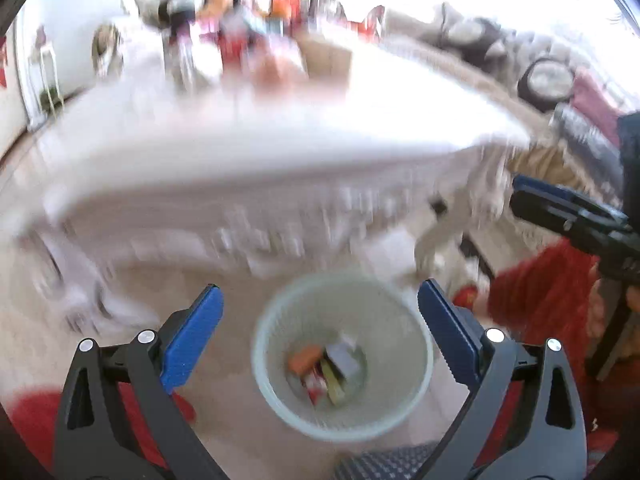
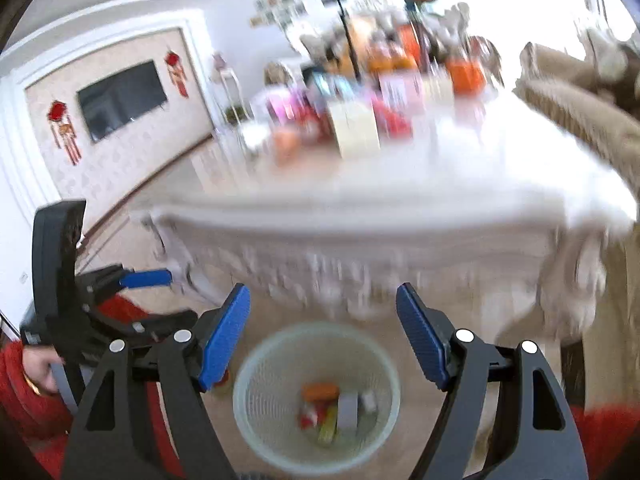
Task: Collect trash
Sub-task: 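Grasp the crumpled white paper with the left gripper while the right grasps the cream milk carton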
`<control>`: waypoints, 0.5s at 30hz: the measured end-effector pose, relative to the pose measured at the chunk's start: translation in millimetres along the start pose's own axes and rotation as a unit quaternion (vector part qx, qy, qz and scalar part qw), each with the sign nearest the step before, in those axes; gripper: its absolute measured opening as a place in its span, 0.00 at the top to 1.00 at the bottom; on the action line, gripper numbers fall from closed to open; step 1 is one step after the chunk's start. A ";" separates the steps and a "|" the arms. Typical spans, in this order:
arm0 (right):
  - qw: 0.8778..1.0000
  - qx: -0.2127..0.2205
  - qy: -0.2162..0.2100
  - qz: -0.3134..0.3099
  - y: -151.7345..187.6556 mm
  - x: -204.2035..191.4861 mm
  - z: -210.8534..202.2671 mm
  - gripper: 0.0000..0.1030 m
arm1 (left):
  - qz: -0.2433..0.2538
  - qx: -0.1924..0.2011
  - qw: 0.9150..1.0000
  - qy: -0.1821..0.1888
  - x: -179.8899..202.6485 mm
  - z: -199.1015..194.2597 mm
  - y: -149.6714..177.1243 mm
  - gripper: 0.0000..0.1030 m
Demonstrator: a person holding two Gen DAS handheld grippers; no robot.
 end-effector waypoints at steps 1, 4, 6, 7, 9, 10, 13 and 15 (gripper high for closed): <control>1.000 0.008 0.000 -0.006 -13.1 -0.1 0.9 0.30 | 0.003 0.012 1.000 -0.007 -6.8 -4.6 -17.1 0.08; 0.999 0.024 0.014 -0.030 -56.3 1.6 20.0 0.30 | 0.002 0.045 0.996 -0.073 -40.7 -3.9 -74.6 0.08; 0.999 0.024 0.010 -0.027 -73.8 4.0 35.7 0.27 | -0.028 0.038 0.992 -0.114 -69.8 9.1 -106.3 0.08; 0.999 0.024 0.007 -0.025 -79.3 5.1 42.7 0.26 | -0.043 0.037 0.992 -0.117 -81.2 16.4 -119.7 0.08; 0.999 0.017 0.007 -0.031 -93.9 7.6 64.2 0.26 | -0.061 0.032 0.991 -0.118 -97.0 31.8 -140.4 0.08; 0.999 0.014 0.012 -0.035 -99.5 9.6 71.8 0.26 | -0.065 0.028 0.990 -0.125 -102.7 39.2 -149.3 0.08; 0.999 -0.001 0.021 -0.047 -114.1 13.8 100.7 0.26 | -0.065 0.015 0.990 -0.126 -113.7 65.7 -171.0 0.08; 0.999 -0.013 0.022 -0.048 -119.3 19.9 114.4 0.26 | -0.067 0.007 0.990 -0.122 -120.0 82.3 -178.9 0.08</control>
Point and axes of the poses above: each gripper's, at about its wrist camera, not at the fingertips, and z roughly the way its jaws point, x to its right, y to its underside, the point moved 6 cm from there along z, roughly the way its jaws point, and after that the axes turned 1 degree about z, right-handed, at the moved point
